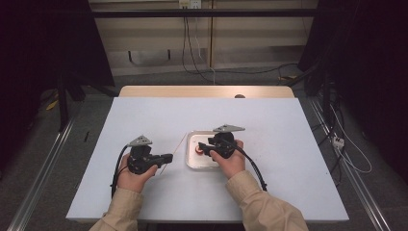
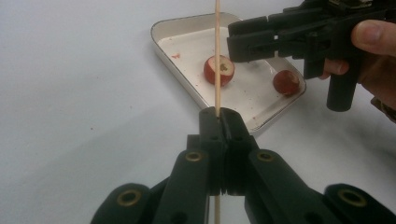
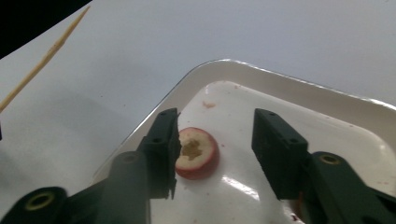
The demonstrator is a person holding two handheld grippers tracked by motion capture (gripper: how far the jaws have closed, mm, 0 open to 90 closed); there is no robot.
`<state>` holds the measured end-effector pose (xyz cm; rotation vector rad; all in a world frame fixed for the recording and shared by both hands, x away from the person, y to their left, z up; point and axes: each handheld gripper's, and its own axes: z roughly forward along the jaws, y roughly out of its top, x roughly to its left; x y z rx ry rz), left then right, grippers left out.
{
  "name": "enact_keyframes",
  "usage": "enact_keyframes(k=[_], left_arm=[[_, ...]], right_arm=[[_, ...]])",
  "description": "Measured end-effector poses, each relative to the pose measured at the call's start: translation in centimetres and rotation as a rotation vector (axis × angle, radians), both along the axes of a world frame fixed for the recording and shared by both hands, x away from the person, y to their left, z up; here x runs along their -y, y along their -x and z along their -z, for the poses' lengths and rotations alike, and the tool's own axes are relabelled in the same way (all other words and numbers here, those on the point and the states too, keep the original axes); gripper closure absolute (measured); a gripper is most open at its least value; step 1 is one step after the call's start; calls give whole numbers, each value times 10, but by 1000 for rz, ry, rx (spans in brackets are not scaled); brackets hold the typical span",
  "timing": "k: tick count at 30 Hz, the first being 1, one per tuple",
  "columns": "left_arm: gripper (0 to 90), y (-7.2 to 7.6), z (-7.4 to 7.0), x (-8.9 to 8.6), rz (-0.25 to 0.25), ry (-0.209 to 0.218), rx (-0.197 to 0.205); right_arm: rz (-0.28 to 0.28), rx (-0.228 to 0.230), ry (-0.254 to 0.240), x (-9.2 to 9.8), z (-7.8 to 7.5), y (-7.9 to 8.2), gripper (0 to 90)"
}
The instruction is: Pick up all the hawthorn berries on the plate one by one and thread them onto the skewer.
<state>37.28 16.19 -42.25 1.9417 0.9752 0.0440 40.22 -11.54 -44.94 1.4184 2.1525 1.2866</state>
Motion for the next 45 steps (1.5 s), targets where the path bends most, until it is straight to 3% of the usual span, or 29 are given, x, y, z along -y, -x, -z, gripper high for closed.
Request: enact_keyframes(k=[4,6,9,10,17,20,23,27,29,35,45], left_arm=[[894,0,0,0,4,0,0],[893,0,0,0,1,0,-2],[894,0,0,-1,-2,2,-1],[894,0,0,-2,-2,3,-1],[894,1,-2,-2,-1,4,-2],[894,3,-2,-1,5,0,-7],[894,6,-2,1,19,-5,-24],[894,14,1,18,79,-17,-67],[894,15,2,23,85,-23,-68],[894,17,6,39,104,-13,-96],[894,15,5,43,79,36,-98]], right_arm=[[-7,-29,-13,-13,8,-1,485],[-10,-49,8,-19,14,-3,487],[-5,-33,21,-22,16,-3,517],[-3,-33,34,-23,15,-3,591],[-25,-43,40,-19,13,-2,601],[-12,-26,19,-12,8,-4,601],[24,-1,-35,4,-6,-6,601],[53,15,-78,19,-18,-9,601],[54,40,-83,23,-25,-8,601],[36,80,-107,20,-41,-1,601],[19,98,-105,11,-44,5,601]])
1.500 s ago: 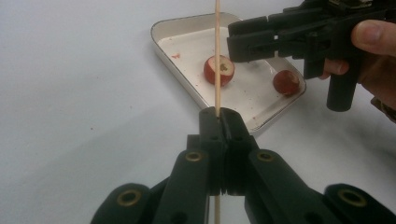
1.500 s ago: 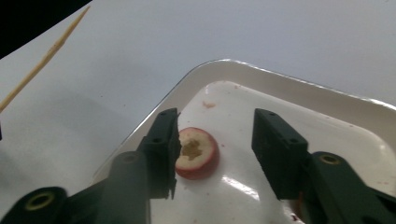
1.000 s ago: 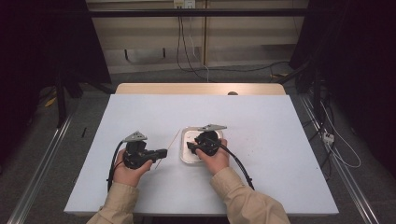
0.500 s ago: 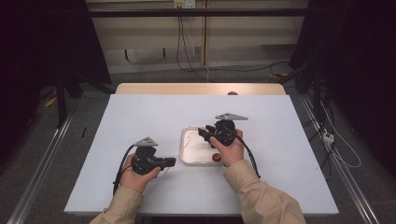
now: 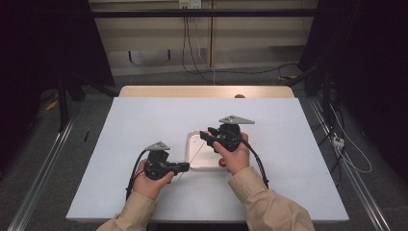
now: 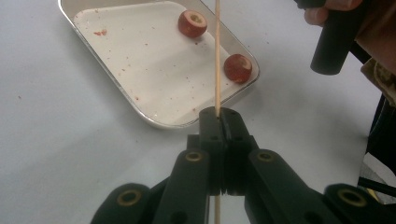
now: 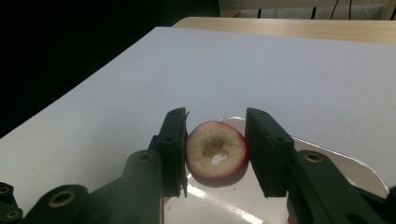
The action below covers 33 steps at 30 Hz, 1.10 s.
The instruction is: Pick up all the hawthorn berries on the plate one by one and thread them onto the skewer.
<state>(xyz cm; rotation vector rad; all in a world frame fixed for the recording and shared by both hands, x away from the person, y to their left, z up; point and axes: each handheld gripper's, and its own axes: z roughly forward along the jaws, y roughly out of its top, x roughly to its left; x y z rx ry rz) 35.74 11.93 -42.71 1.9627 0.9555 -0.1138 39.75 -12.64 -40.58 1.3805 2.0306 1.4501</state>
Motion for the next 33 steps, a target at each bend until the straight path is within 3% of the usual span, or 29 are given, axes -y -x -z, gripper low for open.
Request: enact_keyframes(k=[20,33], left_arm=[[894,0,0,-1,-27,4,6],[895,-2,1,-1,-84,33,0]], right_arm=[[-3,4,-8,-7,1,2,601],[-15,14,-4,-17,3,5,600]])
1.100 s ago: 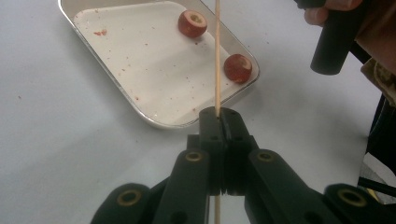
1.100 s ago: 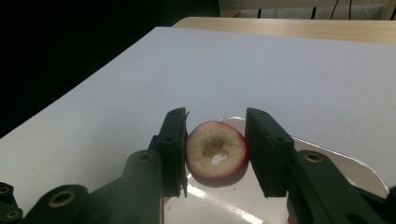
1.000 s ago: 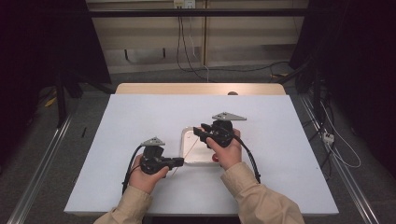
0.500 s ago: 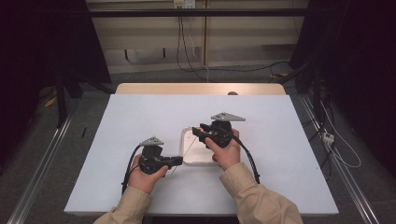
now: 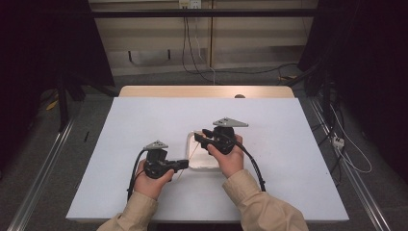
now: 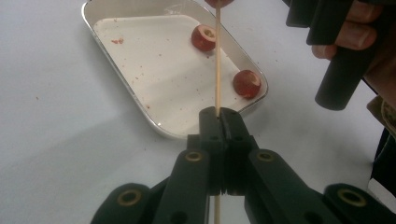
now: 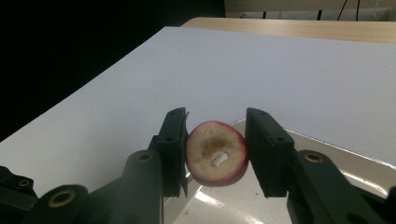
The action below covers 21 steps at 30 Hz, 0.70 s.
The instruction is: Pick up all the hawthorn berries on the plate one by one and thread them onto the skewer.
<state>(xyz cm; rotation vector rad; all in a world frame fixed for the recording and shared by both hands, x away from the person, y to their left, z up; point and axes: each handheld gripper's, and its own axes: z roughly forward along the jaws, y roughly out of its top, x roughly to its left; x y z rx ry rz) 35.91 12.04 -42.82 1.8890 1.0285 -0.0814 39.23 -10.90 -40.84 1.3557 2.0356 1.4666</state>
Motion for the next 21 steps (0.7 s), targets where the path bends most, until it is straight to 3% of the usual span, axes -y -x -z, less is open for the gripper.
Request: enact_keyframes(k=[12,18,21], left_arm=[[895,1,0,1,-16,14,4],[895,1,0,-1,-14,14,6],[895,1,0,-1,-14,14,4]], right_arm=[[3,0,-6,-3,0,3,590],[7,-32,-46,0,0,2,467],[15,-37,-53,2,0,0,471]])
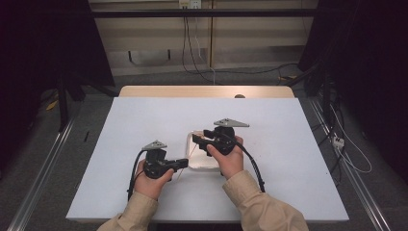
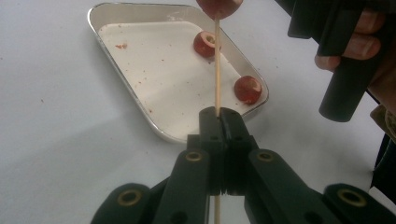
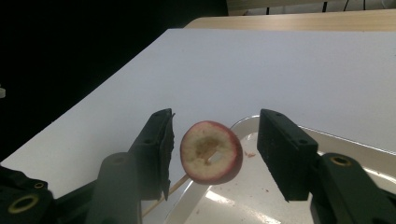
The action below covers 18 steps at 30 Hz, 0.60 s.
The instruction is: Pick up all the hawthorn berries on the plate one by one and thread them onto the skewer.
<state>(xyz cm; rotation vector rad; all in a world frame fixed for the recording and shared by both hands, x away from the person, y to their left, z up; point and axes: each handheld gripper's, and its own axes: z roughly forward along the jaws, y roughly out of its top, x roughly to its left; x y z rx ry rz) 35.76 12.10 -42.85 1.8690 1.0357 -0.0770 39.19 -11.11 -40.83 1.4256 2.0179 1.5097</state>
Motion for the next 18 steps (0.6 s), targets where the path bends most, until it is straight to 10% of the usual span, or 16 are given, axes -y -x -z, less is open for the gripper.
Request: enact_keyframes(k=[6,18], left_arm=[[895,0,0,1,11,6,9],[896,0,0,1,-21,23,21]], right_arm=[[-16,-16,-35,2,1,-4,609],[-14,-27,-31,0,3,-2,574]])
